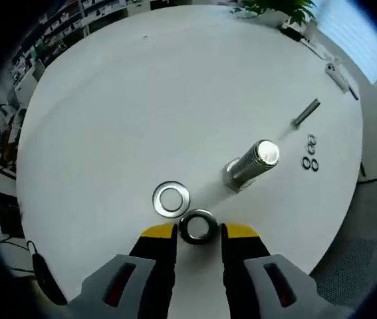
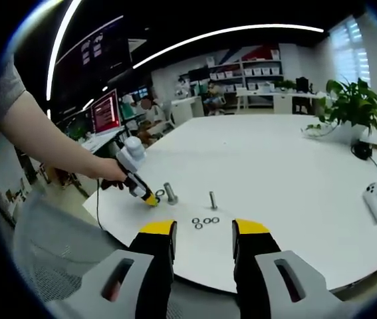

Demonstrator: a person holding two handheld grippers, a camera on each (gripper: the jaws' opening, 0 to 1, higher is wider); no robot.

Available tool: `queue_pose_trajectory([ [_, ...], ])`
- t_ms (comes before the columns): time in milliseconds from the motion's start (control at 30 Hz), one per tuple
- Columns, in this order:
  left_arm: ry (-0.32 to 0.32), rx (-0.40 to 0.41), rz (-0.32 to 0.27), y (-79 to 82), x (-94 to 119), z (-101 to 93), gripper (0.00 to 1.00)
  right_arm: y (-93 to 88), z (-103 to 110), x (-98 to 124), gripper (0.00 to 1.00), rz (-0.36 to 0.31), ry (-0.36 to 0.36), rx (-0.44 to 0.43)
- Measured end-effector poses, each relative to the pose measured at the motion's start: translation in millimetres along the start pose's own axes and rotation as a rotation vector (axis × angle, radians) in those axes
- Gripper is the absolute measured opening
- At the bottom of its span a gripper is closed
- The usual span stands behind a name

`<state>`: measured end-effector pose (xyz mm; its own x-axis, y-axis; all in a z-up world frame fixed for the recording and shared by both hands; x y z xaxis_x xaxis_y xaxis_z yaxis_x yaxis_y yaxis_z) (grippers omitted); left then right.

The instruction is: Place the washer onto the threaded stud by aligning its center hole with the stud, sliding it down to the base, and recovering from edge contact or off-axis alignment until the washer reaches the visible bottom stop.

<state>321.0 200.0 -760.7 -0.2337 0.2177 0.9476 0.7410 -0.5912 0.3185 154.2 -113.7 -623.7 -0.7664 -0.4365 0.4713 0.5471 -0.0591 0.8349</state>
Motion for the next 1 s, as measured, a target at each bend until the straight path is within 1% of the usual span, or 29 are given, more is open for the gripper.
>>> queue_pose_trajectory([
  [33, 0.0, -0.003, 0.0, 0.2, 0, 0.2, 0.24, -0.1, 0, 0, 0.36, 0.002, -0.001, 0.001],
  [100, 0.007, -0.044, 0.012, 1.2, -1, 2.3, 0.21, -0.3, 0, 0, 0.36, 0.003, -0.003, 0.002],
  [133, 0.022, -0.074, 0.027, 0.6, -1, 1.7, 0.21, -0.1, -1, 0, 0.36, 0.002, -0.004, 0.001],
  [200, 0.027, -0.11, 0.036, 2.1, -2, -0.2, 0.21, 0.3, -1, 0, 0.36, 0.002, -0.007, -0.001],
  [333, 0.026, -0.115, 0.039, 1.5, -2, -0.2, 0.21, -0.1, -1, 0, 0.35, 0.003, -0.007, 0.0],
  [367, 0.016, -0.123, 0.047, 0.4, -1, -0.4, 0.21, -0.1, -1, 0, 0.35, 0.004, -0.008, 0.0],
  [500, -0.012, -0.17, 0.121, -7.8, 1, -1.0, 0.2, -0.1, -1, 0, 0.35, 0.003, -0.01, -0.002],
  [600, -0.023, -0.192, 0.156, -13.7, 5, -4.2, 0.2, 0.1, -1, 0, 0.35, 0.002, -0.01, -0.002],
  [700, -0.018, -0.224, 0.176, -13.1, 4, -6.0, 0.21, 0.0, -1, 0, 0.35, 0.003, -0.009, -0.003],
  [833, -0.016, -0.23, 0.198, -10.9, 3, -5.5, 0.22, -0.3, -1, 0, 0.35, 0.007, -0.008, 0.0],
  [1000, -0.024, -0.235, 0.193, -12.1, 3, -3.9, 0.22, -0.3, -1, 0, 0.35, 0.004, -0.008, -0.001],
])
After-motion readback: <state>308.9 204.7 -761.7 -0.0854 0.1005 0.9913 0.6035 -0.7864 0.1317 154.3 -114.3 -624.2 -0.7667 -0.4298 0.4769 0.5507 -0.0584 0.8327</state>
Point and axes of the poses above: the point that each gripper's makers call its tool centre point, and the gripper's own axes: x roughly backward along the fingers, z roughly to its left, y roughly out of its top, the point moved 8 cm from there along x, roughly backward along the fingers, and after that the axes turned 7 degrees about -x, right-handed, at the moved point
